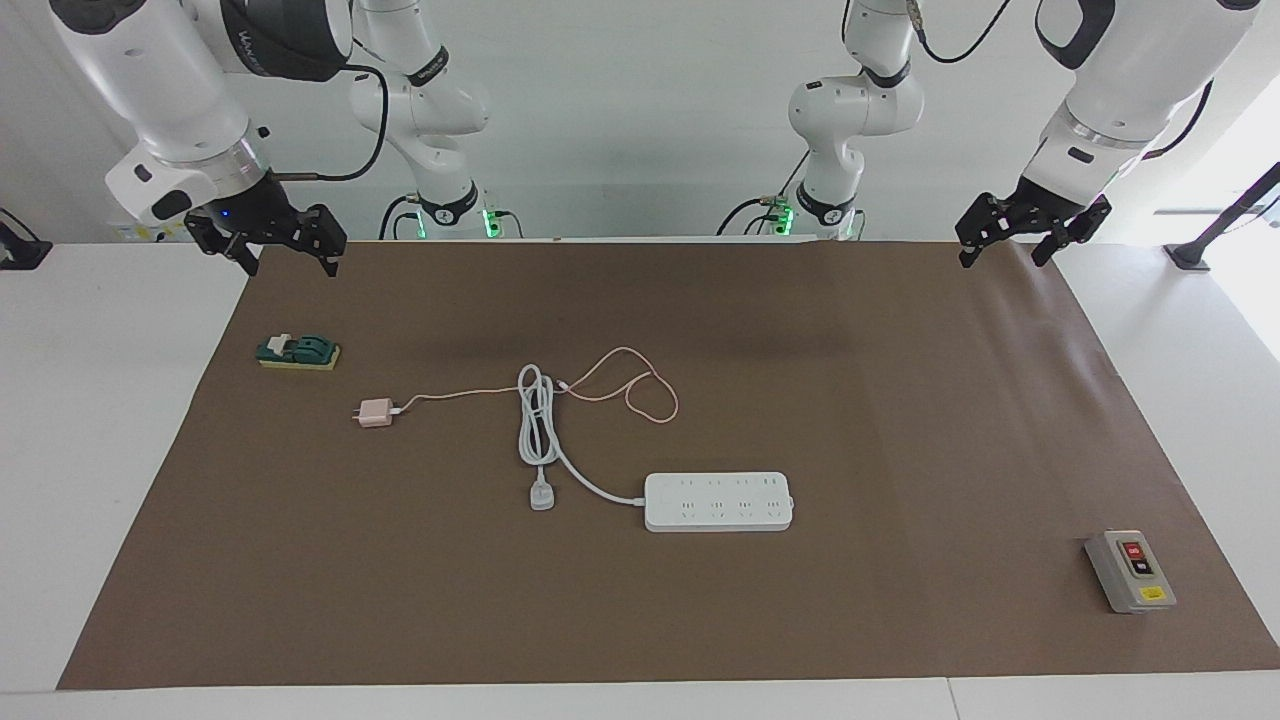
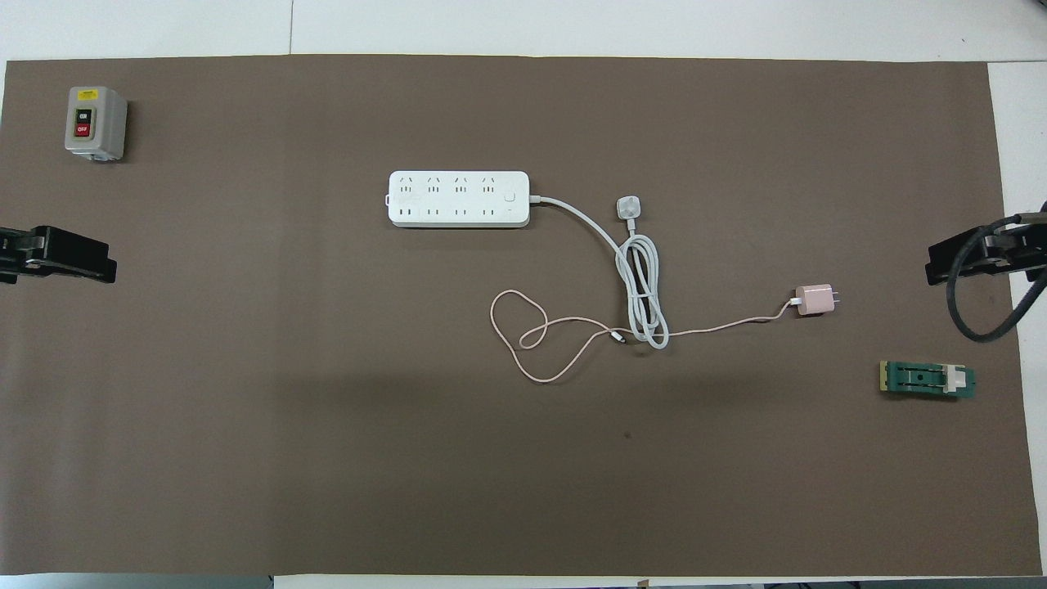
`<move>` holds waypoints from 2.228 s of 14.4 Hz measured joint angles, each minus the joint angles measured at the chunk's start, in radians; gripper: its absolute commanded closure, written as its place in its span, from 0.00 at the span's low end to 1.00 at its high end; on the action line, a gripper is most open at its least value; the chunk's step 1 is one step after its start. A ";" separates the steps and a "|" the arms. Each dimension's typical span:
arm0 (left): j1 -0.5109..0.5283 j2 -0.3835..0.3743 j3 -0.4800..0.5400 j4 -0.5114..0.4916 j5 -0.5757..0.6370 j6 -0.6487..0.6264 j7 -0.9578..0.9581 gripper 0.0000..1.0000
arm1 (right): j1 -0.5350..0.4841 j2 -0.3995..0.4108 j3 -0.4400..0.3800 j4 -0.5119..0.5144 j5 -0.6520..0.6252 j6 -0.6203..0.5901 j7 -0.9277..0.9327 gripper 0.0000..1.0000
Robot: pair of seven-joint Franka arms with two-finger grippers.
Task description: Plug charger into power strip
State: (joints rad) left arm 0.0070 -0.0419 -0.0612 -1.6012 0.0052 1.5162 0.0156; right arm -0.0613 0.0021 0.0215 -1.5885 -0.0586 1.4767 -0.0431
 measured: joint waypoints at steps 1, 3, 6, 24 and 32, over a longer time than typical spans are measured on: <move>0.000 0.000 0.000 0.000 0.000 0.000 0.000 0.00 | 0.000 0.000 0.000 0.000 0.000 0.000 0.000 0.00; 0.000 -0.001 0.000 0.000 0.000 0.000 0.000 0.00 | 0.000 0.000 0.000 0.000 0.000 0.000 0.000 0.00; 0.000 -0.003 0.001 0.000 0.000 0.000 0.000 0.00 | -0.002 0.000 -0.003 0.000 0.000 0.003 0.000 0.00; -0.023 0.037 0.005 0.014 0.001 -0.021 0.002 0.00 | -0.131 0.023 -0.009 -0.097 0.134 0.026 0.192 0.00; -0.083 0.091 -0.006 0.066 -0.011 -0.019 0.002 0.00 | -0.176 0.190 -0.010 -0.196 0.363 0.195 0.614 0.00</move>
State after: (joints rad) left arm -0.0760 0.0492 -0.0668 -1.5352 -0.0061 1.4974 0.0173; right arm -0.2370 0.1925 0.0111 -1.7847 0.3044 1.6721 0.5704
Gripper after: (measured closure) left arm 0.000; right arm 0.000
